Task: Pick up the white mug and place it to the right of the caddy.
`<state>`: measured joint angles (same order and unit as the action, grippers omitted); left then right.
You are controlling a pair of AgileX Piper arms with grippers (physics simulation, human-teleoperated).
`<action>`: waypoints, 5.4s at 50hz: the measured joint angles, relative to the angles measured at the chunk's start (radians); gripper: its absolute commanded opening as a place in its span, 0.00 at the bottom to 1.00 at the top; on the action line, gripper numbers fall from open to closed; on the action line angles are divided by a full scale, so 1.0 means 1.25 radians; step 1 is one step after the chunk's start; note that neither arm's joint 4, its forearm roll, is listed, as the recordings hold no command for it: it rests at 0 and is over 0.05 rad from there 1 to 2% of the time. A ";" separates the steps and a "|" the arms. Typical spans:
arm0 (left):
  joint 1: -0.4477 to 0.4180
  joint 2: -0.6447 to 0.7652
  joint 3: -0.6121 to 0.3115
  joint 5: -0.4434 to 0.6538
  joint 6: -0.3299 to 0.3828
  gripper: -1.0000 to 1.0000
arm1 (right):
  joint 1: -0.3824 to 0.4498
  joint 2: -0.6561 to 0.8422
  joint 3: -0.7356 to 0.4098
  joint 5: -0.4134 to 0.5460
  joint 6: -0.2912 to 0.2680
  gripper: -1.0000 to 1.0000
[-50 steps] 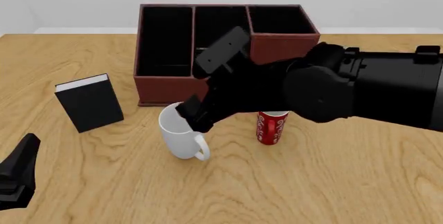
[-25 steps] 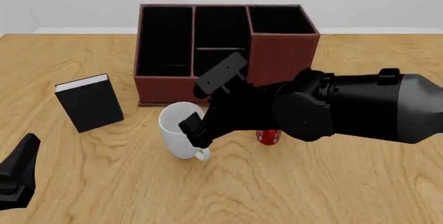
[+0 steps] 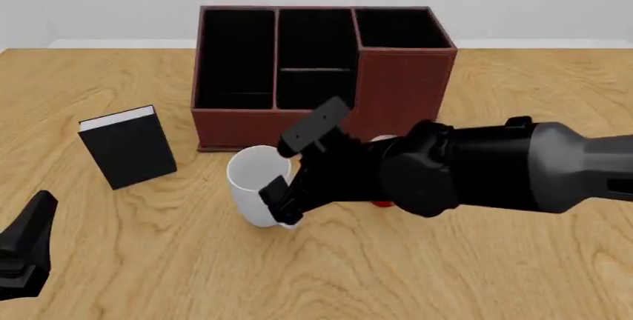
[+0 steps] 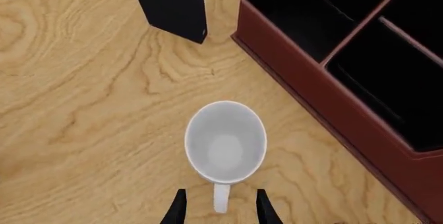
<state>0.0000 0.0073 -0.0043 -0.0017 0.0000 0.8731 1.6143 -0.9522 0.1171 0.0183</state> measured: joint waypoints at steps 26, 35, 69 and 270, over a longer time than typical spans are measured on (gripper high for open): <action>0.000 0.000 0.000 0.000 0.000 1.00 | -0.002 0.051 0.020 -0.041 0.022 1.00; 0.000 0.000 0.000 0.000 0.000 1.00 | 0.003 0.072 0.021 -0.052 0.029 1.00; 0.000 0.000 0.000 0.000 0.000 1.00 | -0.002 0.112 0.043 -0.084 0.043 0.00; 0.000 0.000 0.000 0.000 0.000 1.00 | -0.659 -0.731 0.327 0.223 -0.163 0.00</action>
<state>0.0000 0.0073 -0.0043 -0.0017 0.0000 0.0494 0.7003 -0.5434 0.3959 -0.1857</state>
